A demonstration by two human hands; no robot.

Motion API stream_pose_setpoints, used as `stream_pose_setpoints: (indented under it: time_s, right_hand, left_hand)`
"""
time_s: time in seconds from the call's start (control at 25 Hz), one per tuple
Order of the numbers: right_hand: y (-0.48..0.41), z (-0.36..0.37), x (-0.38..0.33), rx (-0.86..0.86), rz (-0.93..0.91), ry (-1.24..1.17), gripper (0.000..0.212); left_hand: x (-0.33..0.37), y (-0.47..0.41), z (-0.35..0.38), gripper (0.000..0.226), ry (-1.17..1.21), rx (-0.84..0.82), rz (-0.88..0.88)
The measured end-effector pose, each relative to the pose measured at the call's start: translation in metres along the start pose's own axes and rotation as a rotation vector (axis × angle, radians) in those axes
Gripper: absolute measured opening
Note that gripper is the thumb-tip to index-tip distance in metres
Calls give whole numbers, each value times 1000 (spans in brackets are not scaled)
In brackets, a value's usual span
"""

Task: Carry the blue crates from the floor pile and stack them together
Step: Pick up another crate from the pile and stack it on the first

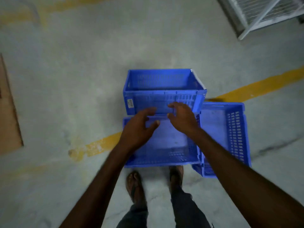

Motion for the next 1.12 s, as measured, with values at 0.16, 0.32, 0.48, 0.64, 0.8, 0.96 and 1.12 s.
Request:
stream_pose_setpoints:
  time_s: [0.16,0.32,0.48,0.64,0.8,0.96,1.12]
  right_hand:
    - [-118,58,65,-103,-184,466,71]
    - [-189,97,102,-188,-206,686,93]
    - [-196,103,99,40,-235,688,40]
    - [-141,71,77,66,-391,550,33]
    - [-47,26,27,81,-539,444,40]
    - [28,-32,-53,33,-661,343,45]
    - [86,-78,-122,-192,-739,296,43]
  left_hand:
    - [-78,-32,77,49,196,31,-135]
    - [-120,-34,124,43,242,43,-194]
    - [-124,-43,125,43,237,92,-192]
    - [-93,-50,94,51,191,143,-157]
    - [-46,-36,46,75,-354,292,23]
    - [-9,6,-5,60,-679,103,-8]
    - [22,68,-63,45,-629,-171,-111]
Point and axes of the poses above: each hand's wrist, its own y-axis away from the middle knuckle, its own z-axis out of the palm, x = y × z, the point moved 4 cm from there along -y, towards the middle knuckle, and after that the axes turned 6 degrees about -z, right-handed, at the moved point
